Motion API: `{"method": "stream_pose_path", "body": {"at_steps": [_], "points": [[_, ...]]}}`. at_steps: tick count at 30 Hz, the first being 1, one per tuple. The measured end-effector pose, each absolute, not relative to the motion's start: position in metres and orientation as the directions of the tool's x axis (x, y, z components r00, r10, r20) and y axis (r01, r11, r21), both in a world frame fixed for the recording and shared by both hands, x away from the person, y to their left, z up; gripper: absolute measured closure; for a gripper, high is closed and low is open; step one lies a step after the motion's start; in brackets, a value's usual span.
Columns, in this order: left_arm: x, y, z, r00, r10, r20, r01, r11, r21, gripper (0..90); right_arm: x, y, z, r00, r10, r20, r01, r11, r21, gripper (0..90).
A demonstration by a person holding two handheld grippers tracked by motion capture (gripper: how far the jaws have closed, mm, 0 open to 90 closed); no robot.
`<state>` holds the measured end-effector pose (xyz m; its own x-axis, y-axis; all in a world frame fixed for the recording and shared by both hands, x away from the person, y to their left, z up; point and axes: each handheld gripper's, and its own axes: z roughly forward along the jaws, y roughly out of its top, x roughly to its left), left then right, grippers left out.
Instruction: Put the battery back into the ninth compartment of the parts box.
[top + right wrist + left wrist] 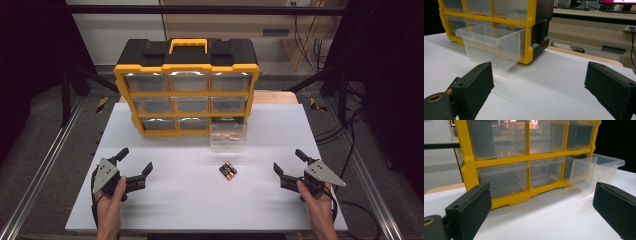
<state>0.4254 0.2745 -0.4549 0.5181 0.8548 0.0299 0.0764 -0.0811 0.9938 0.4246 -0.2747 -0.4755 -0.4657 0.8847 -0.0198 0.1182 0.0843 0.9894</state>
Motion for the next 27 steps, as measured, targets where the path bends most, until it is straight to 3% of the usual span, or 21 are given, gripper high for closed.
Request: {"method": "stream_pose_path", "body": {"at_steps": [9,12,20,27], "points": [[0.424,0.274,-0.454,0.514,0.857,0.032,0.078,-0.083,0.993,1.9,0.424,-0.265,-0.474,-0.456,0.890,-0.001,0.165,0.086,0.982,5.4],[0.424,0.272,-0.454,0.517,0.855,0.033,0.079,-0.086,0.993,1.8,0.424,-0.259,-0.473,-0.446,0.894,0.038,0.222,0.070,0.973,6.1],[0.422,0.274,-0.453,0.493,0.870,0.028,0.080,-0.077,0.994,1.1,0.422,-0.234,-0.470,-0.486,0.873,0.041,0.435,0.201,0.878,6.8],[0.422,0.275,-0.455,0.486,0.874,0.018,0.080,-0.066,0.995,0.6,0.425,-0.213,-0.475,-0.526,0.849,0.052,0.483,0.248,0.839,6.8]]}}
